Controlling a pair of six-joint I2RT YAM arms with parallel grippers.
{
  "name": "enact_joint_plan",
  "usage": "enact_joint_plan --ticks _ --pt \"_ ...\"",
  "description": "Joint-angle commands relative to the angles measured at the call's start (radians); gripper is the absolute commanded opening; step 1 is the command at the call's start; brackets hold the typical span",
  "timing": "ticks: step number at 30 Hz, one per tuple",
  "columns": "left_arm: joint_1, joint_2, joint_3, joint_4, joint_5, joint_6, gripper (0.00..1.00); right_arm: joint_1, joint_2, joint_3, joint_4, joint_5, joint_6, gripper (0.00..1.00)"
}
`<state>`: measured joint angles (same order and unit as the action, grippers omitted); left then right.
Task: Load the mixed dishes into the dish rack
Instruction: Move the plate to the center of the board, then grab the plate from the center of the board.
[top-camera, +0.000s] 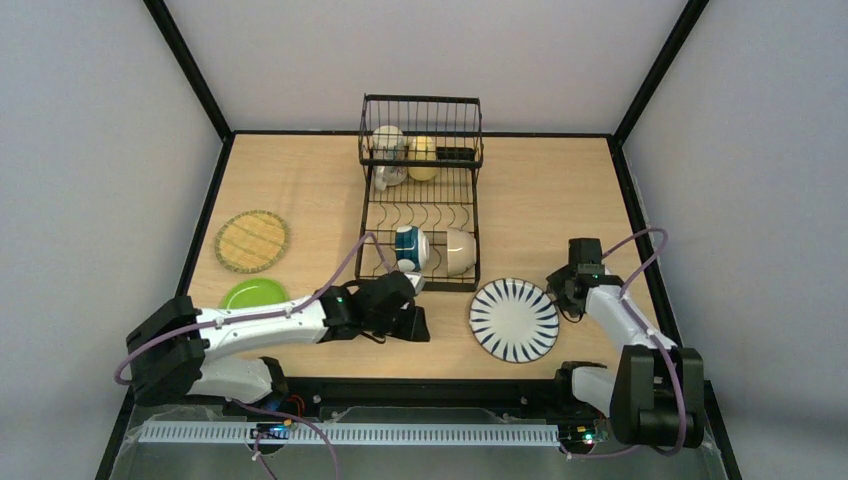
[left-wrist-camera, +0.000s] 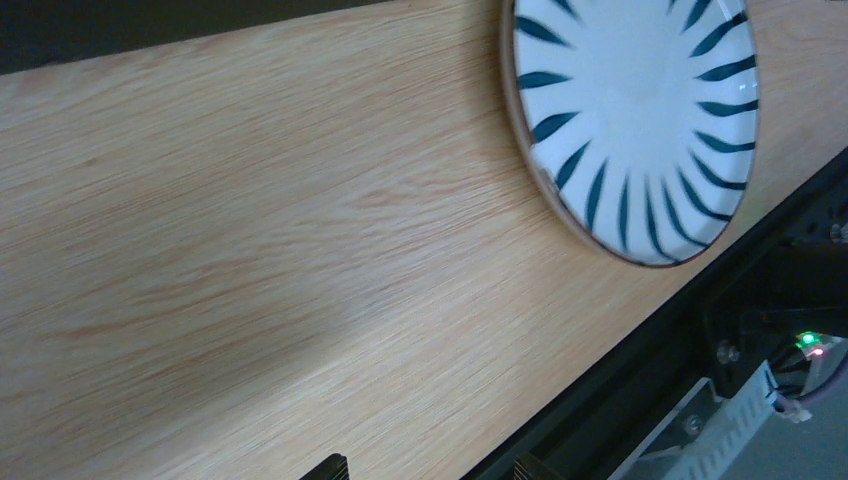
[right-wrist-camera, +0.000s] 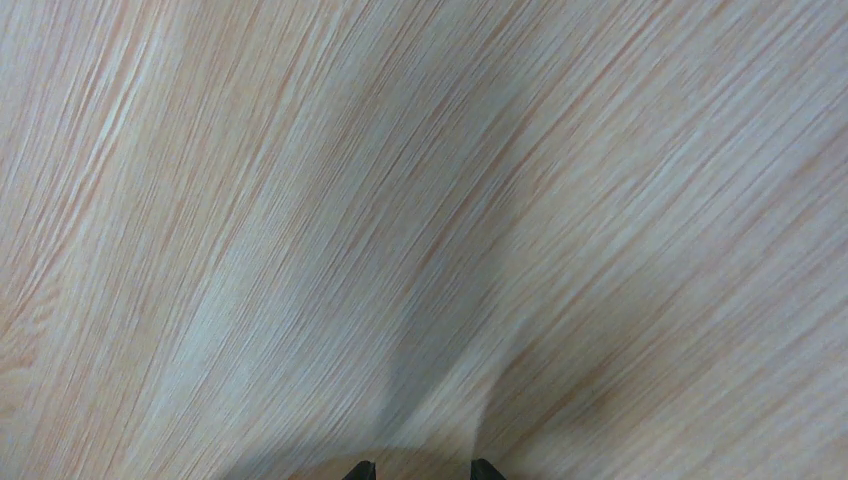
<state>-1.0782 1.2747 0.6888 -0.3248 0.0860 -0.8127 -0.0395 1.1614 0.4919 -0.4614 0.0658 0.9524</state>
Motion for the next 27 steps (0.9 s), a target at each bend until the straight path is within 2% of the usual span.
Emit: enact_joint_plan --ticks 1,7,13,27 --pt "-0.039 0.061 0.063 0.065 -0.05 -0.021 0.94 0.031 -0.062 -0.029 -0.068 -0.026 0.025 0.52" --pt "-0.078 0.136 0.108 0.084 -0.068 -0.028 0.94 0.116 -0.136 -0.058 -0.105 -0.03 0.062 0.53" --pt "-0.086 0.172 0.082 0.143 -0.058 -0.068 0.95 0.173 -0.184 -0.087 -0.129 -0.029 0.096 0.53" --pt "-0.086 0.25 -0.085 0.495 -0.017 -0.235 0.98 0.182 -0.294 -0.134 -0.18 -0.034 0.092 0.54"
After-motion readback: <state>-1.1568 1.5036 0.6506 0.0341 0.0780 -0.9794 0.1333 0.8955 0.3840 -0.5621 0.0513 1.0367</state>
